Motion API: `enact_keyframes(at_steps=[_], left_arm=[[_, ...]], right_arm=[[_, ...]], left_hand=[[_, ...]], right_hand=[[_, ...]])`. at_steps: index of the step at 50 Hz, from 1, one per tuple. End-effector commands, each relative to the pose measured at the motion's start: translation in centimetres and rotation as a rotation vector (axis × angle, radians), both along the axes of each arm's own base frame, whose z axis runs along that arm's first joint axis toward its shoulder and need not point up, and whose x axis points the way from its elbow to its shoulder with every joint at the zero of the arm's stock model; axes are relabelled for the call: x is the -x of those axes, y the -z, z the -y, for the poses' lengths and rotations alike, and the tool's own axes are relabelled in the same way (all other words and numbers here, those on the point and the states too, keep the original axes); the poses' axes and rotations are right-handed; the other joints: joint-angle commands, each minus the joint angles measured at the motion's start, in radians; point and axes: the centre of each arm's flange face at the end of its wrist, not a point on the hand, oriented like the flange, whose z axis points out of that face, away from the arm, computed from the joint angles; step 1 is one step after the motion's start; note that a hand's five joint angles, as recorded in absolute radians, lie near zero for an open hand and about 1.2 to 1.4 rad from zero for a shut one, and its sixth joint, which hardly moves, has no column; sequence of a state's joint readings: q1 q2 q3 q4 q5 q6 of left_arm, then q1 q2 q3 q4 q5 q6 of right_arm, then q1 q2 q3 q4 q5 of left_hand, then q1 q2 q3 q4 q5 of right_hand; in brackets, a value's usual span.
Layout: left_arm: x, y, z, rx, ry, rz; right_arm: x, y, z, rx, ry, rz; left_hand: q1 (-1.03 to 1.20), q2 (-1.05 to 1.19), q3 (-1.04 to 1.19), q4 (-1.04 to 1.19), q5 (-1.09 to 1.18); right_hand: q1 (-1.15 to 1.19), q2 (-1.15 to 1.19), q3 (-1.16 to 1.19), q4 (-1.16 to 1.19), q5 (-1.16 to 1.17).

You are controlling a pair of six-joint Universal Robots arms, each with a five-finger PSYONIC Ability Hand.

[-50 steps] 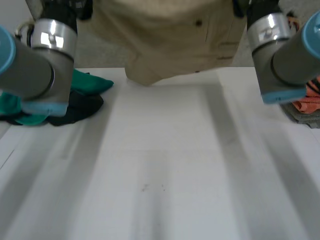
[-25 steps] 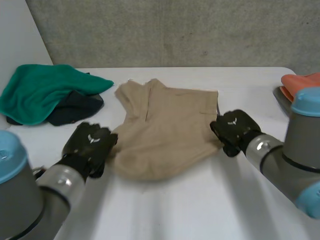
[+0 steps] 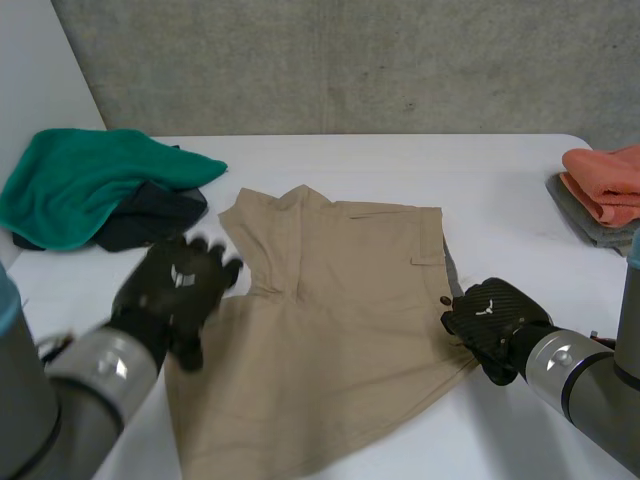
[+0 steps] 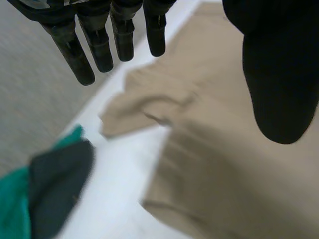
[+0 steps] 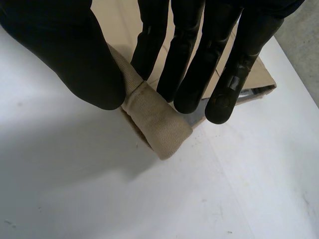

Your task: Fold the laundry.

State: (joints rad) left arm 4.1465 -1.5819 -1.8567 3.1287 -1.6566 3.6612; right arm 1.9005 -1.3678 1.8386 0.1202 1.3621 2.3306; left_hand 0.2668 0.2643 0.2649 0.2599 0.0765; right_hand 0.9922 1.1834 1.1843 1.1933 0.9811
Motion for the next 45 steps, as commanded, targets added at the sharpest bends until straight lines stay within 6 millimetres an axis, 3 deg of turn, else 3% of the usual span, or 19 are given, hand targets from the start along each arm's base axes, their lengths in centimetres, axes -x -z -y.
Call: enact_keyframes(at_steps=[1,7,12,15,20,24,31,45], left_arm=[[3.4,-1.4,7.5,0.24,0.174,-0.056],[6.0,0.7,13.4,0.305,0.344,-0.016],[7.2,4.1,19.8,0.286,0.385,0.007],[7.4,5.5,21.5,0.262,0.437,-0.001],[8.7,8.4,22.9,0.238,0.576,-0.042],[9.1,9.8,23.6,0.242,0.587,-0.042],[9.4,10.3,23.5,0.241,0.612,-0.049],[9.3,10.7,23.6,0.239,0.6,-0.039]], right_arm=[[-0.2,0.6,0.1,0.024,0.005,0.024],[-0.2,0.6,0.5,0.022,0.043,0.087],[-0.3,1.6,0.6,-0.015,0.057,0.098],[-0.3,2.3,0.6,-0.037,0.061,0.088],[-0.2,2.7,0.5,-0.048,0.063,0.082],[-0.2,3.0,0.4,-0.059,0.064,0.08],[-0.1,3.1,0.4,-0.059,0.064,0.08],[-0.1,3.2,0.3,-0.063,0.065,0.083]], left_hand=[[0.005,0.008,0.007,0.012,0.021],[0.181,0.184,0.183,0.188,0.197],[0.302,0.304,0.304,0.309,0.318],[0.32,0.322,0.321,0.326,0.335],[0.334,0.337,0.336,0.341,0.35],[0.361,0.363,0.363,0.367,0.376],[0.399,0.401,0.401,0.406,0.414],[1.129,1.132,1.131,1.136,1.145]], right_hand=[[0.404,0.213,0.212,0.203,0.241],[0.404,0.213,0.212,0.203,0.241],[0.404,0.213,0.212,0.203,0.241],[0.404,0.213,0.212,0.203,0.241],[0.404,0.213,0.212,0.203,0.241],[0.404,0.213,0.212,0.203,0.241],[0.404,0.213,0.212,0.203,0.241],[0.404,0.213,0.212,0.203,0.241]])
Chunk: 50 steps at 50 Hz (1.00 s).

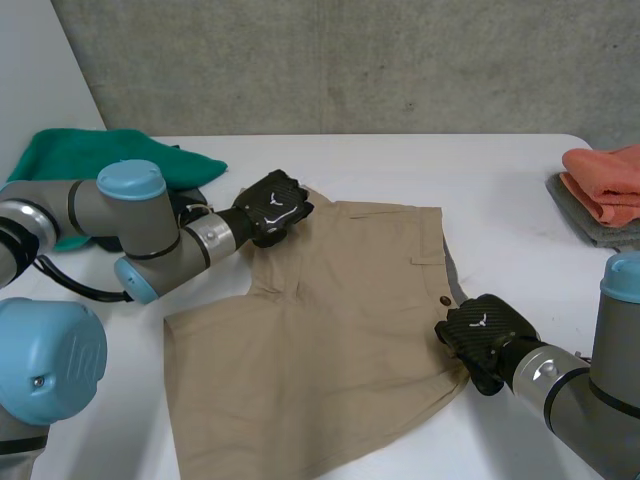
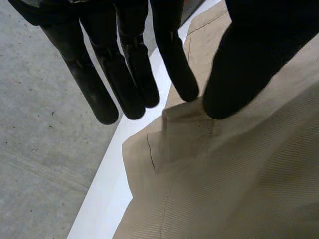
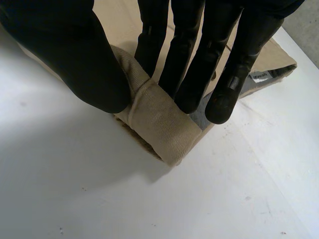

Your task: Fold the laundry.

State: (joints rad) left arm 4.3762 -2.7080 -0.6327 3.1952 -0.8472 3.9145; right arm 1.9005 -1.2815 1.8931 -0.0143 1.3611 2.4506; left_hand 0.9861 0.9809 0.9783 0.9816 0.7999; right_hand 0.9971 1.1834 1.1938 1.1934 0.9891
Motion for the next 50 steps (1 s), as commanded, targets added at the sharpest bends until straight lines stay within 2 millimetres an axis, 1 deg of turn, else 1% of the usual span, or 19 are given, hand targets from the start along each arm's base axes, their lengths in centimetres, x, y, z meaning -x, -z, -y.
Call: enact_keyframes(at_steps=[1,5,6,10,12,16,21,27,28,29,30,31,34,37,38,41,42,45,50], left_arm=[[-0.1,0.1,0.1,0.009,-0.017,0.008],[-0.5,0.1,0.2,0.048,-0.075,0.052],[-1.0,-0.1,0.5,0.074,-0.126,0.081],[-2.0,-1.6,1.0,0.159,-0.233,0.131],[-2.3,-2.0,0.9,0.171,-0.244,0.131],[-2.9,-2.3,0.3,0.169,-0.255,0.139],[-4.8,-2.5,-0.8,0.125,-0.289,0.173],[-5.6,-2.6,-2.1,0.087,-0.282,0.175],[-5.7,-2.9,-2.0,0.097,-0.283,0.171],[-5.6,-3.1,-1.8,0.107,-0.283,0.163],[-5.2,-3.6,-1.6,0.136,-0.276,0.142],[-4.9,-4.0,-1.5,0.156,-0.271,0.126],[-3.8,-5.4,-0.7,0.19,-0.238,0.048],[-2.4,-5.5,-0.8,0.152,-0.156,-0.011],[-1.1,-5.1,-1.3,0.104,-0.086,-0.041],[0.5,-4.4,-2.0,0.04,-0.009,-0.063],[1.1,-3.7,-2.0,0.014,0.007,-0.059],[1.5,-1.9,-1.5,-0.03,0.011,-0.039],[1.8,-0.1,-0.9,-0.063,0.01,-0.025]], right_arm=[[0.0,0.1,-0.1,-0.003,0.0,0.0],[0.1,0.2,-0.2,-0.009,0.0,-0.002],[0.1,0.3,-0.3,-0.01,0.0,-0.003],[0.1,0.3,-0.4,-0.013,-0.002,-0.004],[0.1,0.3,-0.3,-0.01,-0.001,-0.002],[0.0,0.2,-0.2,-0.006,-0.001,0.0],[0.0,0.3,-0.3,-0.007,-0.004,-0.001],[0.0,0.3,-0.4,-0.008,-0.006,0.0],[0.0,0.2,-0.3,-0.006,-0.006,0.001],[0.0,0.2,-0.3,-0.006,-0.006,0.001],[0.0,0.2,-0.3,-0.005,-0.004,0.0],[0.0,0.2,-0.3,-0.005,-0.004,0.0],[0.0,0.2,-0.3,-0.005,-0.006,0.0],[0.0,0.3,-0.4,-0.007,-0.006,-0.001],[0.0,0.3,-0.4,-0.006,-0.006,0.0],[0.0,0.4,-0.4,-0.009,-0.004,-0.001],[0.0,0.4,-0.4,-0.01,-0.004,-0.002],[0.1,0.4,-0.4,-0.009,-0.001,-0.001],[0.1,0.4,-0.2,-0.003,0.002,0.001]], left_hand=[[0.41,0.415,0.418,0.415,0.422],[0.41,0.415,0.418,0.415,0.422],[0.41,0.415,0.418,0.415,0.422],[0.41,0.415,0.418,0.415,0.422],[0.41,0.415,0.418,0.415,0.422],[0.41,0.415,0.418,0.415,0.422],[0.41,0.415,0.418,0.415,0.422],[0.41,0.415,0.418,0.415,0.422],[0.338,0.343,0.346,0.342,0.35],[0.09,0.095,0.098,0.095,0.102],[-0.383,-0.378,-0.375,-0.379,-0.371],[-0.458,-0.453,-0.45,-0.453,-0.446],[-0.493,-0.488,-0.486,-0.489,-0.482],[-0.5,-0.494,-0.492,-0.495,-0.488],[-0.502,-0.497,-0.495,-0.498,-0.491],[-0.535,-0.53,-0.527,-0.53,-0.523],[-0.535,-0.53,-0.527,-0.53,-0.523],[-0.529,-0.524,-0.521,-0.524,-0.517],[-0.462,-0.456,-0.454,-0.457,-0.45]], right_hand=[[0.399,0.213,0.202,0.203,0.233],[0.399,0.213,0.202,0.203,0.233],[0.399,0.213,0.202,0.203,0.233],[0.399,0.213,0.202,0.203,0.233],[0.399,0.213,0.202,0.203,0.233],[0.399,0.213,0.202,0.203,0.233],[0.399,0.213,0.202,0.203,0.233],[0.399,0.213,0.202,0.203,0.233],[0.399,0.213,0.202,0.203,0.233],[0.399,0.213,0.202,0.203,0.233],[0.399,0.213,0.202,0.203,0.233],[0.399,0.213,0.202,0.203,0.233],[0.399,0.213,0.202,0.203,0.233],[0.399,0.213,0.202,0.203,0.233],[0.399,0.213,0.202,0.203,0.233],[0.399,0.213,0.202,0.203,0.233],[0.399,0.213,0.202,0.203,0.233],[0.399,0.213,0.202,0.203,0.233],[0.399,0.213,0.202,0.203,0.233]])
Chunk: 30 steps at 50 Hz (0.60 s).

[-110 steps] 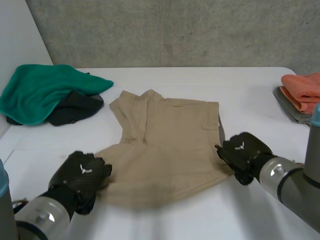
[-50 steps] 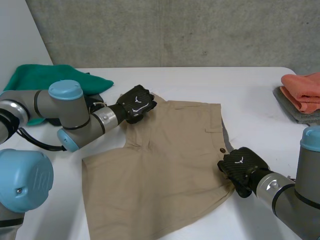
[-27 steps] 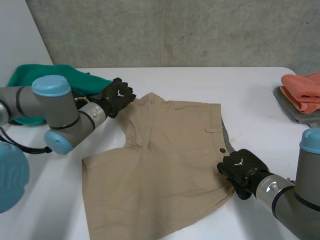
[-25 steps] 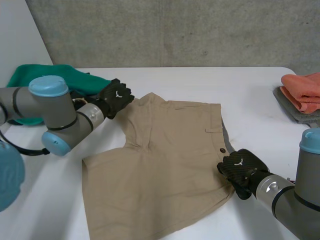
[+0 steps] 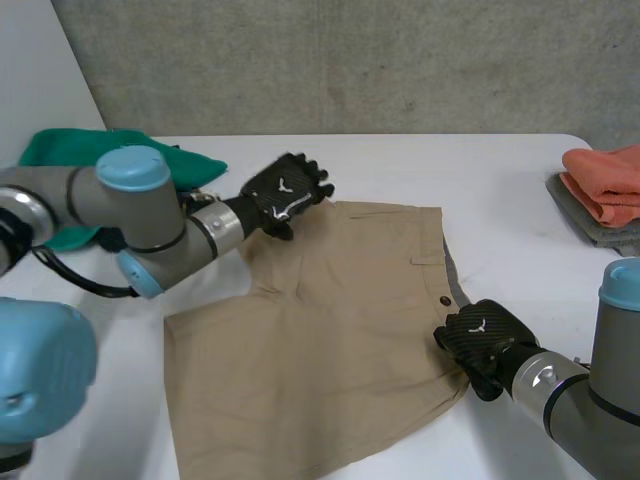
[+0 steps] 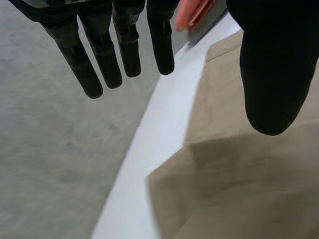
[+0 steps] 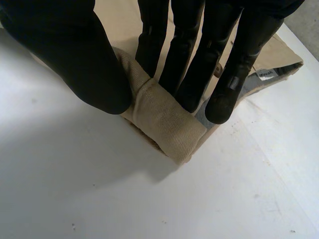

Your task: Fold the laundry.

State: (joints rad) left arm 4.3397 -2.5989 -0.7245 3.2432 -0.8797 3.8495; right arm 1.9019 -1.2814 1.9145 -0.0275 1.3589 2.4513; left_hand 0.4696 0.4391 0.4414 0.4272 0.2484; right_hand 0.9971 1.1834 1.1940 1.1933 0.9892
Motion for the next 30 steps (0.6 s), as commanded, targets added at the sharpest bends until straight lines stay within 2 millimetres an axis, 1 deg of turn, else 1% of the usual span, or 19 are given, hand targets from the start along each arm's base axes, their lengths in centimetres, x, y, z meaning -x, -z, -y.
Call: enact_keyframes(at_steps=[1,7,9,19,28,30], left_arm=[[0.7,3.2,0.8,-0.07,0.013,0.027],[0.5,3.6,1.1,-0.073,-0.002,0.03],[0.4,3.6,1.2,-0.071,-0.011,0.031],[0.1,4.1,1.6,-0.011,-0.045,0.079],[-0.2,4.4,2.0,-0.003,-0.082,0.094],[-0.4,4.4,2.1,0.005,-0.092,0.1]], right_arm=[[0.1,0.0,0.2,0.005,0.005,0.003],[0.3,0.0,0.5,0.001,0.003,0.017],[0.4,-0.1,0.7,0.001,-0.001,0.027],[0.5,0.0,0.9,-0.009,-0.005,0.038],[0.5,0.0,0.9,-0.008,-0.005,0.039],[0.5,0.0,0.9,-0.009,-0.005,0.038]], left_hand=[[0.073,0.103,0.101,0.115,0.119],[0.325,0.355,0.353,0.367,0.371],[0.36,0.391,0.389,0.403,0.407],[0.296,0.326,0.324,0.338,0.343],[0.302,0.332,0.33,0.344,0.348],[0.331,0.361,0.359,0.373,0.378]], right_hand=[[0.399,0.213,0.202,0.203,0.233],[0.399,0.213,0.202,0.203,0.233],[0.399,0.213,0.202,0.203,0.233],[0.399,0.213,0.202,0.203,0.233],[0.399,0.213,0.202,0.203,0.233],[0.399,0.213,0.202,0.203,0.233]])
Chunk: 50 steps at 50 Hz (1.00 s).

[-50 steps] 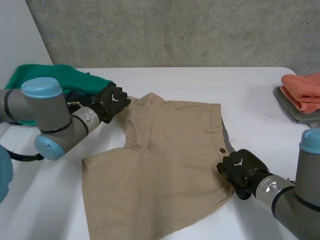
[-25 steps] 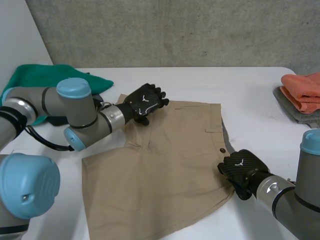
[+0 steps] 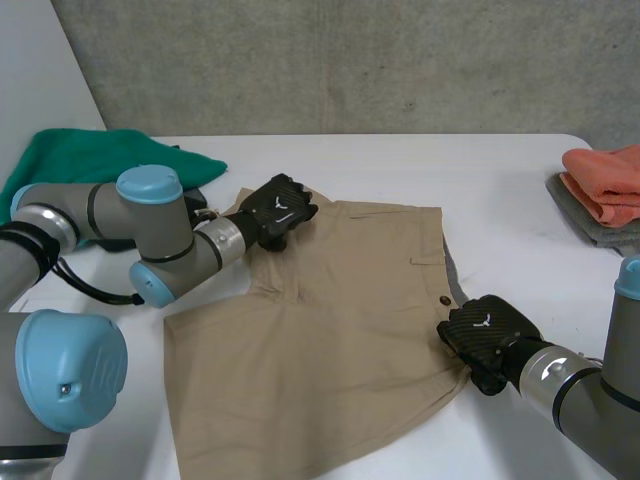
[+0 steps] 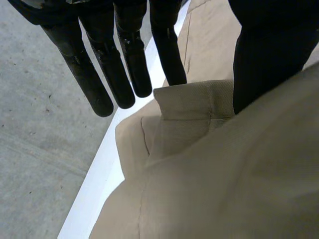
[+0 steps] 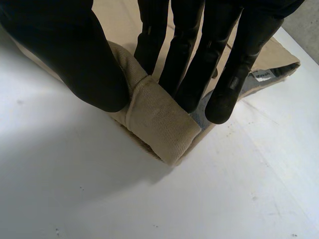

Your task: Fold the laundry.

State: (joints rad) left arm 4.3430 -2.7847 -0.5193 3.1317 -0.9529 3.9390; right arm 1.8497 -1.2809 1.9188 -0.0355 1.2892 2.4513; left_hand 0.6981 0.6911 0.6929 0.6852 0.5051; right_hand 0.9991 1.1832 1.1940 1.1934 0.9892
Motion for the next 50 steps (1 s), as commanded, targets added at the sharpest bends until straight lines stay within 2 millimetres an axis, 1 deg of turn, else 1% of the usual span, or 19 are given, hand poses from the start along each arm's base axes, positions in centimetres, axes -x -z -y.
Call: enact_keyframes(at_steps=[1,2,6,7,8,10,14,18,19,21,22,25,27,30,33,38,43,48,50], left_arm=[[-0.4,0.1,0.4,0.016,-0.028,0.016],[-0.5,0.2,0.5,0.019,-0.032,0.02],[-0.7,0.3,0.5,0.051,-0.045,0.053],[-0.7,0.5,0.4,0.07,-0.053,0.078],[-0.9,0.5,0.5,0.084,-0.063,0.093],[-1.1,0.7,0.4,0.107,-0.089,0.129],[-2.1,-0.6,0.5,0.165,-0.184,0.205],[-3.4,-1.5,-0.3,0.15,-0.24,0.247],[-4.1,-1.9,-0.5,0.143,-0.259,0.254],[-4.9,-2.4,-0.6,0.137,-0.283,0.25],[-5.7,-3.1,-0.8,0.141,-0.316,0.252],[-7.0,-3.8,-1.0,0.154,-0.377,0.256],[-8.0,-3.6,-1.4,0.143,-0.426,0.269],[-8.5,-2.9,-2.6,0.102,-0.447,0.292],[-8.8,-2.4,-3.4,0.059,-0.459,0.293],[-9.4,-1.9,-4.9,-0.053,-0.499,0.243],[-9.4,-1.7,-5.2,-0.126,-0.527,0.178],[-9.8,-1.9,-4.8,-0.16,-0.588,0.13],[-10.0,-2.0,-4.8,-0.163,-0.621,0.126]], right_arm=[[0.0,0.0,0.0,0.001,0.0,0.0],[0.0,0.0,0.0,0.0,0.0,-0.001],[0.0,0.0,0.0,0.003,0.0,0.0],[0.0,0.0,0.0,0.001,0.0,0.0],[0.0,0.0,0.0,0.003,0.0,0.0],[0.0,0.0,0.0,0.001,0.0,0.0],[0.0,0.0,0.0,0.003,0.0,-0.001],[-0.1,-0.1,0.0,0.004,-0.003,0.0],[-0.1,-0.1,0.0,0.006,-0.003,0.0],[-0.1,-0.1,0.0,0.006,-0.003,0.0],[-0.1,-0.1,0.0,0.006,-0.003,0.0],[-0.1,-0.1,0.0,0.004,-0.004,0.001],[-0.1,0.0,-0.1,0.001,-0.004,0.0],[-0.1,0.0,-0.1,0.0,-0.004,-0.001],[-0.1,0.0,-0.1,0.0,-0.003,-0.001],[-0.1,-0.1,-0.1,0.0,-0.001,0.001],[-0.1,-0.1,-0.1,-0.002,0.002,0.0],[0.0,-0.1,0.0,-0.007,0.014,0.005],[0.0,-0.1,0.0,-0.01,0.019,0.012]], left_hand=[[0.123,0.13,0.128,0.136,0.141],[0.152,0.159,0.157,0.165,0.171],[0.486,0.493,0.491,0.499,0.505],[0.685,0.692,0.69,0.698,0.703],[0.698,0.705,0.703,0.711,0.716],[0.698,0.705,0.703,0.711,0.717],[0.698,0.705,0.703,0.711,0.717],[0.698,0.705,0.703,0.711,0.717],[0.698,0.705,0.703,0.711,0.717],[0.698,0.705,0.703,0.711,0.717],[0.698,0.705,0.703,0.711,0.717],[0.698,0.705,0.703,0.711,0.717],[0.698,0.705,0.703,0.711,0.717],[0.698,0.705,0.703,0.711,0.717],[0.698,0.705,0.703,0.711,0.717],[0.698,0.705,0.703,0.711,0.717],[0.698,0.705,0.703,0.711,0.717],[0.698,0.705,0.703,0.711,0.717],[0.617,0.624,0.622,0.63,0.635]], right_hand=[[0.397,0.213,0.202,0.203,0.233],[0.397,0.213,0.202,0.203,0.233],[0.397,0.213,0.202,0.203,0.233],[0.397,0.213,0.202,0.203,0.233],[0.397,0.213,0.202,0.203,0.233],[0.397,0.213,0.202,0.203,0.233],[0.397,0.213,0.202,0.203,0.233],[0.397,0.213,0.202,0.203,0.233],[0.397,0.213,0.202,0.203,0.233],[0.397,0.213,0.202,0.203,0.233],[0.397,0.213,0.202,0.203,0.233],[0.397,0.213,0.202,0.203,0.233],[0.397,0.213,0.202,0.203,0.233],[0.397,0.213,0.202,0.203,0.233],[0.397,0.213,0.202,0.203,0.233],[0.397,0.213,0.202,0.203,0.233],[0.397,0.213,0.202,0.203,0.233],[0.397,0.213,0.202,0.203,0.233],[0.397,0.213,0.202,0.203,0.233]])
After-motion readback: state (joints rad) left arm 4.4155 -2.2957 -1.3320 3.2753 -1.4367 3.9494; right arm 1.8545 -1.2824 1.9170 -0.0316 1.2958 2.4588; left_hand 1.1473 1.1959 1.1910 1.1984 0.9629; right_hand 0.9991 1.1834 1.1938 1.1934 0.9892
